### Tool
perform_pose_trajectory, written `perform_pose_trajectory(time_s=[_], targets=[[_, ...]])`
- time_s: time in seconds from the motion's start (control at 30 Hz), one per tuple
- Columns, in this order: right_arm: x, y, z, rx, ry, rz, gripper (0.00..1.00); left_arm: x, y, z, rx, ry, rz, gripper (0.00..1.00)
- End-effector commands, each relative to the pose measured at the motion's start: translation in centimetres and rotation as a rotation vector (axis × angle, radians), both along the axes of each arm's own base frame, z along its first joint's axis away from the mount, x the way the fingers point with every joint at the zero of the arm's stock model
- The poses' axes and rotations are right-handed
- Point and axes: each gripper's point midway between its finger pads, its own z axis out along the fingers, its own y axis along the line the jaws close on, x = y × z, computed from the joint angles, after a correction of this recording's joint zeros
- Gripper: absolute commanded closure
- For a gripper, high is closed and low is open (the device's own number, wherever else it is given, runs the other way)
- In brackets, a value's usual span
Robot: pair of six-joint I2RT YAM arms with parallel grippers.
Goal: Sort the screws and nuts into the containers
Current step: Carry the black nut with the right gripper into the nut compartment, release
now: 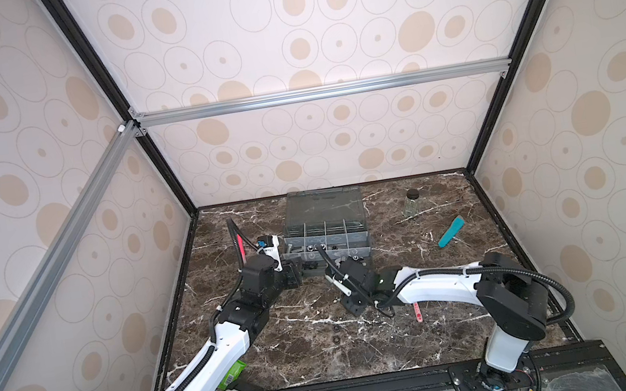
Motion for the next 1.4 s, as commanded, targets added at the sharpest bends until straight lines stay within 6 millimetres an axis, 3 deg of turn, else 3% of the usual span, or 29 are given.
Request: perform_pose_trajectory(time_s=[0.0, 0.1, 0.17, 0.33, 0.57, 0.7, 0.77, 1.37], targets=[[3.6, 0.3, 5.2, 0.059, -0.114, 0.009, 0.83, -0.3, 0.3, 0.3, -0.035, -0.003, 0.016, 0.54], [6.8, 0.0, 7.3, 0.081, -0.157, -0.024, 0.83, -0.6, 0.2, 0.3, -0.052, -0.001, 0.011, 0.53], [9.0, -0.3, 7.7, 0.092, -0.166, -0.056, 0.83, -0.9, 0.2, 0.2, -0.066, 0.001, 0.008, 0.53], [13.7, -0.8, 6.7, 0.125, -0.129, -0.162, 0.83, -1.4, 0.1, 0.4, -0.106, -0.001, 0.006, 0.53], [16.5, -0.1, 4.1, 0.130, -0.084, -0.213, 0.82, -2.3, 0.2, 0.4, -0.145, -0.003, 0.007, 0.52], [16.8, -0.2, 3.7, 0.131, -0.065, -0.236, 0.62, -2.5, 0.4, 0.3, -0.157, -0.005, 0.010, 0.52], [16.8, -0.3, 4.0, 0.138, -0.069, -0.238, 0.57, -2.5, 0.4, 0.3, -0.156, -0.007, 0.010, 0.51], [13.9, -2.8, 7.2, 0.195, -0.105, -0.255, 0.55, -2.2, -0.1, -0.7, -0.164, 0.025, 0.001, 0.51]])
